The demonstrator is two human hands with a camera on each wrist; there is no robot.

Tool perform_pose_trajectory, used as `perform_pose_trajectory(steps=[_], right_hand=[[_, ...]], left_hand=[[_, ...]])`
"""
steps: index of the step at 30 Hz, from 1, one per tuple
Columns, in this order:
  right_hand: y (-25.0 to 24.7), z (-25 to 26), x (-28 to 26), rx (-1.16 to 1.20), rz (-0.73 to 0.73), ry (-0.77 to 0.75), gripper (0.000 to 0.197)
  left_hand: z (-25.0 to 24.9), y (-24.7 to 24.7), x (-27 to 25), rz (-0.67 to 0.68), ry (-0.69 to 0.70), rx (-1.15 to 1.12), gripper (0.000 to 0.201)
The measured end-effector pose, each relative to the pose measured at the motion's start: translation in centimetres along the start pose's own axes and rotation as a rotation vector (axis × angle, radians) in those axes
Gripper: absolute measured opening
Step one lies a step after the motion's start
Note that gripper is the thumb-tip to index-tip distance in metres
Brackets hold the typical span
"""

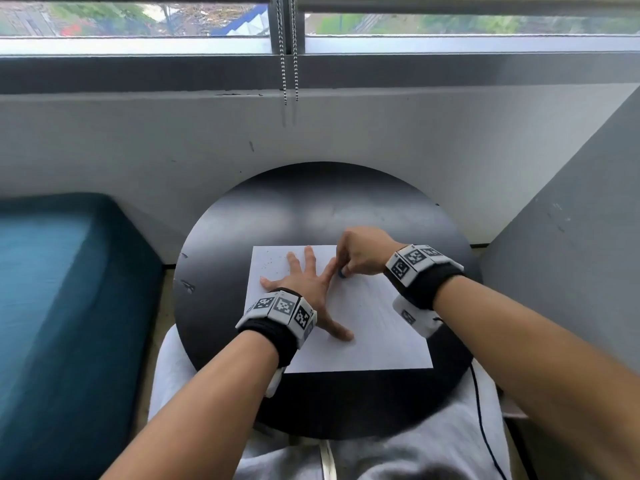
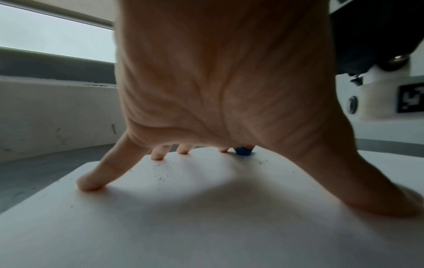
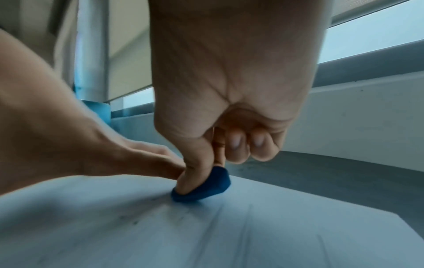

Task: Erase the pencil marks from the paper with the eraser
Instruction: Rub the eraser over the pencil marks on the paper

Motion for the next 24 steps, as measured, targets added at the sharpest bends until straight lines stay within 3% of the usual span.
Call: perform_pose_trajectory(steps=[3, 7, 12, 17, 21, 24], right_hand=[[0.7, -0.5, -0.8, 0.019, 0.022, -0.002, 0.012], [2.8, 0.4, -3.8, -0.052, 0.257, -0.069, 0.011], [0.7, -0.3, -1.3, -0.031, 0.041, -0.015, 0.009], [2.0, 0.4, -3.2, -0.086, 0.189, -0.058, 0.008], [-0.4, -0.1, -0.4, -0.058, 0.033, 0.009, 0.010], [0.0, -0.2, -0.9, -0.073, 0.052, -0.007, 0.010]], left_hand=[[0.0, 0.1, 0.1, 0.002, 0.000, 0.009, 0.145], [-0.1, 0.1, 0.2, 0.016, -0.011, 0.023, 0.147], [0.0, 0.1, 0.1, 0.007, -0.003, 0.012, 0.146], [-0.1, 0.1, 0.1, 0.000, -0.008, 0.029, 0.146], [0.0, 0.1, 0.1, -0.007, -0.002, 0.019, 0.145], [0.0, 0.1, 0.1, -0.004, -0.002, 0.023, 0.146]])
Point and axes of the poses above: each hand's wrist, its own x-axis towards the middle knuckle, its own y-axis out of the palm, z = x × y, the point moved 9 cm from there along x, towards the middle knuckle, and after that the axes turned 12 degrees about -z, right-handed, at the moved point
